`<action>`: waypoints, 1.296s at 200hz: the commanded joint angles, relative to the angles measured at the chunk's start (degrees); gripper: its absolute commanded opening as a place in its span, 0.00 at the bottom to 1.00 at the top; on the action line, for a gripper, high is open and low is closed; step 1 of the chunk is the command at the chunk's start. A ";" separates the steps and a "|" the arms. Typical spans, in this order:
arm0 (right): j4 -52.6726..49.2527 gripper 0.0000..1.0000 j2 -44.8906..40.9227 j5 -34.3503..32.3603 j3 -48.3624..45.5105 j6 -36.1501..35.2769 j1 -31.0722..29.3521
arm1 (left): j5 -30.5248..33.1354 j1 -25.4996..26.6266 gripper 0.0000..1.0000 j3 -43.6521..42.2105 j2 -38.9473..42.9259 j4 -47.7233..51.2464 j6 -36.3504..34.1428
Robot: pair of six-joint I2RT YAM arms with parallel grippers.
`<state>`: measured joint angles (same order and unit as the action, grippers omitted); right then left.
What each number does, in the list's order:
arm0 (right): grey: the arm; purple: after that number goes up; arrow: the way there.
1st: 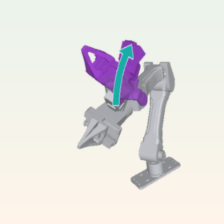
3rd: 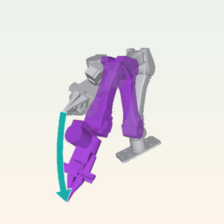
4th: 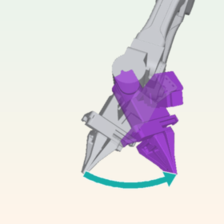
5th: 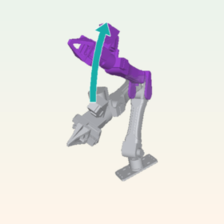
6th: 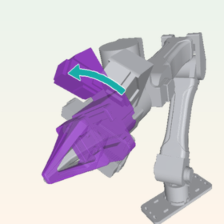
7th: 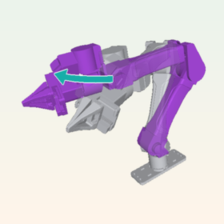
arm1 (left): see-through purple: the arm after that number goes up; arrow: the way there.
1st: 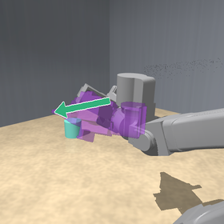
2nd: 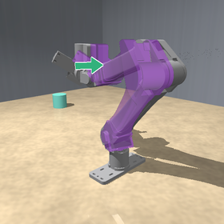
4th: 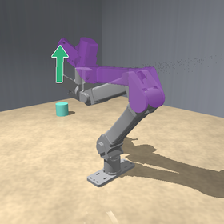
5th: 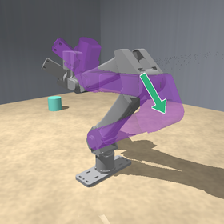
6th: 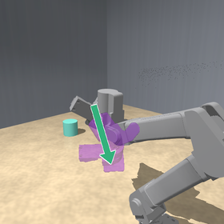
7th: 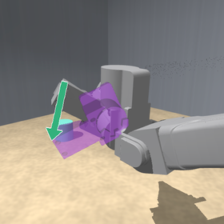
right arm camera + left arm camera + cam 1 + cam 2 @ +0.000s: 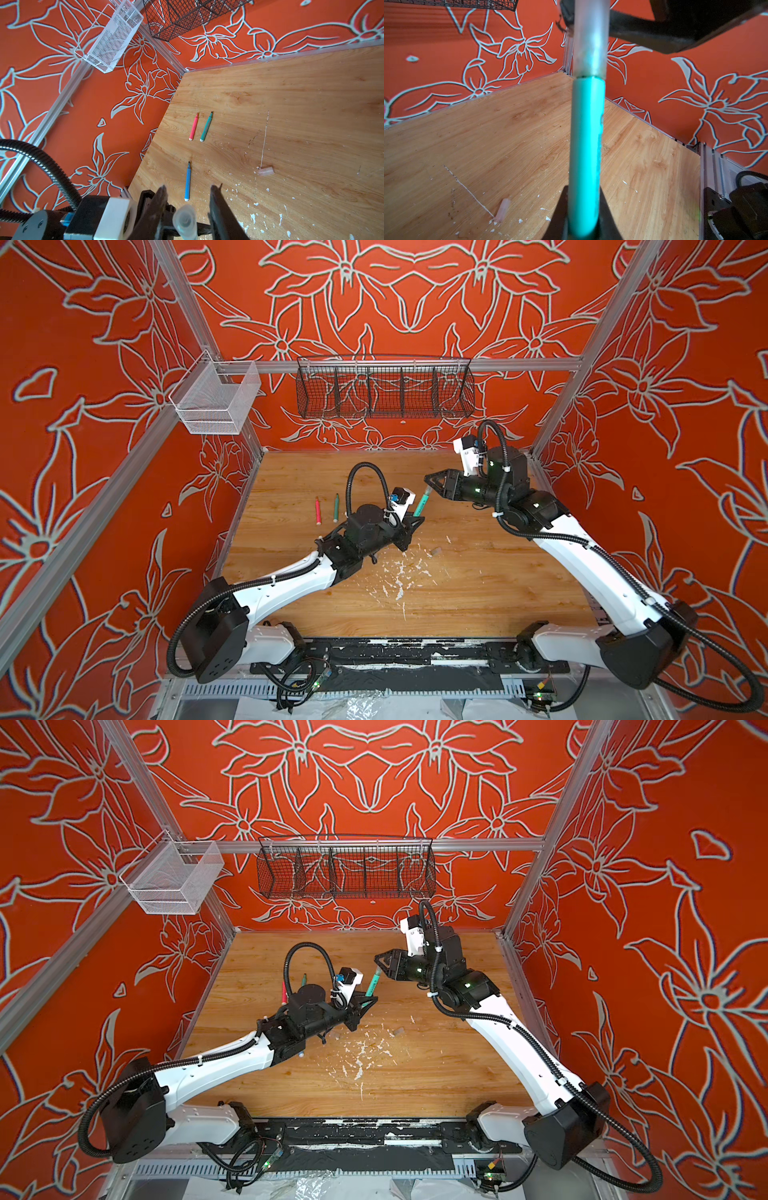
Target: Insert the pens into the pen caps
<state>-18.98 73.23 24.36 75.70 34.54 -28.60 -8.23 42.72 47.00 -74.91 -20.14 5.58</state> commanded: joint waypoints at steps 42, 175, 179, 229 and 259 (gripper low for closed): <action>0.78 0.20 0.35 0.66 -1.74 -0.14 -1.46 | -0.90 -0.36 0.00 1.50 -0.06 -0.69 0.30; -0.30 0.00 -0.36 0.41 -5.92 -3.13 -3.70 | 1.58 -2.07 0.00 11.24 -3.10 0.59 2.08; -0.19 0.00 -0.40 0.49 -6.27 -3.37 -3.72 | 1.83 -2.11 0.00 11.57 -3.42 0.12 1.94; 0.20 0.00 -2.08 0.17 -10.39 -2.70 -4.06 | 4.53 -3.70 0.00 15.34 -6.21 -7.69 -0.04; -0.09 0.00 -2.90 0.54 -13.01 -2.35 -4.46 | 4.18 -5.60 0.00 17.83 -7.33 -9.64 -0.37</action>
<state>-7.11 70.65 16.23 67.42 31.92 -30.06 -9.26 40.73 58.19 -82.19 -12.86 4.27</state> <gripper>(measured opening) 0.173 0.145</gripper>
